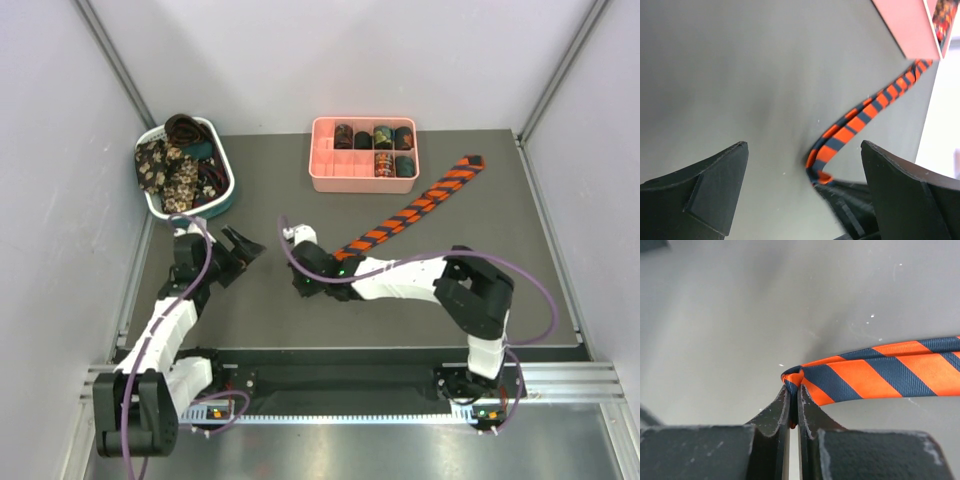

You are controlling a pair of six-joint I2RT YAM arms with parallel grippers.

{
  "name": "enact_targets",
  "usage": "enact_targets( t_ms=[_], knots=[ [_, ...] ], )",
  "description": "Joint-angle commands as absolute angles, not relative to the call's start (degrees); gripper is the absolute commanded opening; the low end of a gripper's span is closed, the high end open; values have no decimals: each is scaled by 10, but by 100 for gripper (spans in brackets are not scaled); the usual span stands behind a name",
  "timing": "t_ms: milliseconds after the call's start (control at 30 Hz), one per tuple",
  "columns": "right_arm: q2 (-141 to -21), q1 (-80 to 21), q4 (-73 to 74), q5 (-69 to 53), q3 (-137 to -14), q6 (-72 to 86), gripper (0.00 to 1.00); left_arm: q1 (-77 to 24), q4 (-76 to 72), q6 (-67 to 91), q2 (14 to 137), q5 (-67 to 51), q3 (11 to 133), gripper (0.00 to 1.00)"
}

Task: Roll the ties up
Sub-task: Roll the tie

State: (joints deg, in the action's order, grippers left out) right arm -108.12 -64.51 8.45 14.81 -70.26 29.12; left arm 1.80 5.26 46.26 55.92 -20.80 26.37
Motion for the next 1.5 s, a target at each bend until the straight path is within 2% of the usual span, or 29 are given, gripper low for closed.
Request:
enact_targets(
  t_ms=[0, 133, 700, 833, 1000, 1100, 1133, 1167, 1267, 1467],
  knots=[
    [-1025, -611, -38, 39, -658, 322, 0, -11, -36, 439, 531, -204, 242, 99],
    [-1002, -590, -80, 2, -607, 333, 0, -42, -50, 414, 524, -177, 229, 99],
    [-998, -525, -109, -114, -593, 332, 0, -86, -243, 347, 477, -144, 93, 99],
    [-1005, -504, -133, -155, -583, 337, 0, -96, -290, 332, 457, -141, 64, 95],
    [-1020, -475, -144, -197, -581, 334, 0, -127, -314, 311, 482, -142, 71, 99],
    [-1029, -459, -149, -222, -581, 334, 0, -152, -325, 289, 523, -142, 85, 93],
    [-1033, -455, -151, -228, -581, 332, 0, -159, -328, 279, 528, -140, 90, 94],
    [-1037, -447, -150, -235, -581, 331, 0, -174, -330, 273, 533, -134, 94, 99],
    [-1046, -434, -140, -245, -584, 323, 0, -203, -330, 244, 549, -127, 106, 99],
    [-1058, -414, -129, -241, -577, 314, 0, -238, -337, 206, 571, -127, 120, 95]
  ],
)
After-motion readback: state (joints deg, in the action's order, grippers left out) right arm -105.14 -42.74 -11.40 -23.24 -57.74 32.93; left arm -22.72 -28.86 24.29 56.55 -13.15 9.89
